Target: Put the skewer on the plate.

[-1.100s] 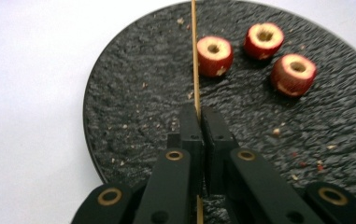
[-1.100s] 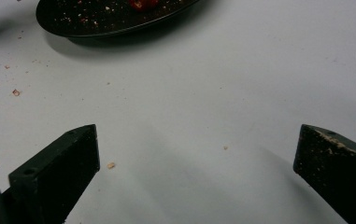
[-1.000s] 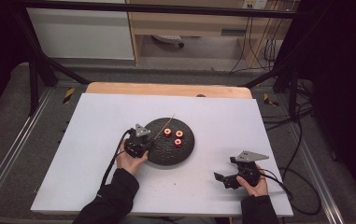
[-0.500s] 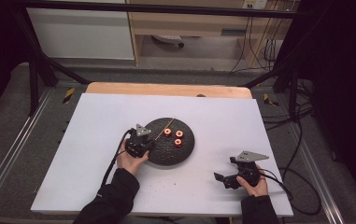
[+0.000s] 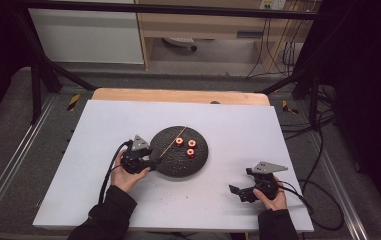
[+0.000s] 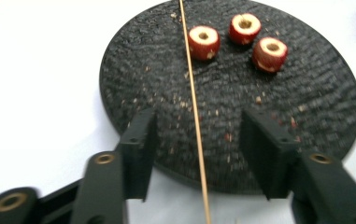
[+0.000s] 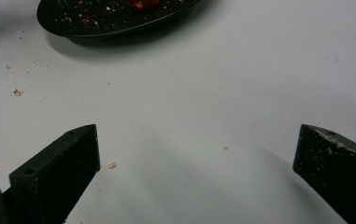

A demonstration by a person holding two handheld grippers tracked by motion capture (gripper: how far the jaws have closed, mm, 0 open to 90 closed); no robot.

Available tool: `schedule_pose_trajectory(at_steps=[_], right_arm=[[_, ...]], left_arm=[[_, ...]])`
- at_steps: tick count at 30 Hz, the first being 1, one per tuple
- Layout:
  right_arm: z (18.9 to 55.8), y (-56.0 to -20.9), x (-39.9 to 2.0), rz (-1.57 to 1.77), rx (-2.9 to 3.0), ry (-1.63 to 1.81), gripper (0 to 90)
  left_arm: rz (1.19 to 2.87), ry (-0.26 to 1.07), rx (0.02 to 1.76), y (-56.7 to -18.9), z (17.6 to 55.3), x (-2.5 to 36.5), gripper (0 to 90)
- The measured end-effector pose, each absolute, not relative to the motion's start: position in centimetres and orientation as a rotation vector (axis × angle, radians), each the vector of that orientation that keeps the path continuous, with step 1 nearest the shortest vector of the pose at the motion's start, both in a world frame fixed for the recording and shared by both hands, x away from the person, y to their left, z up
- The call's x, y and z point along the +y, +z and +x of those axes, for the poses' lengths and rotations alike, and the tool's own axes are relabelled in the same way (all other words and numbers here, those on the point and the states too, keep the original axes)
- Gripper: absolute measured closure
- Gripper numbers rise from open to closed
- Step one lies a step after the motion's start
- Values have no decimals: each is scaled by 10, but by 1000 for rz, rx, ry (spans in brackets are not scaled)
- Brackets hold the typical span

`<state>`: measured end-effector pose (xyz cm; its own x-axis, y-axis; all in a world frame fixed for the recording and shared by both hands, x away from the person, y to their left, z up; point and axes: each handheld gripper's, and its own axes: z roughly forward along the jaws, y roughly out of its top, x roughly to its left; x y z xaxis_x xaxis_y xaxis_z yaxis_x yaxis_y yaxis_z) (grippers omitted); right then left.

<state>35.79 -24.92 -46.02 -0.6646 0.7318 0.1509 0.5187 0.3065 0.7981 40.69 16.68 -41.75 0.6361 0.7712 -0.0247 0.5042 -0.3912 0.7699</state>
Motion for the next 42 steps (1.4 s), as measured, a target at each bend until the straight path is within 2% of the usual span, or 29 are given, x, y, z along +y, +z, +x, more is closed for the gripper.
schedule_pose_trajectory(at_steps=[11,21,27,42], right_arm=[[358,-460,-249,1153,2332,1290,18],[358,-460,-249,1152,2335,1283,17],[358,-460,-249,1152,2337,1281,17],[358,-460,-249,1149,2359,1271,16]], left_arm=[[2119,404,931,-415,381,205,200],[2094,407,922,-424,358,235,70],[2072,424,932,-435,347,248,38],[2056,404,959,-450,343,261,38]])
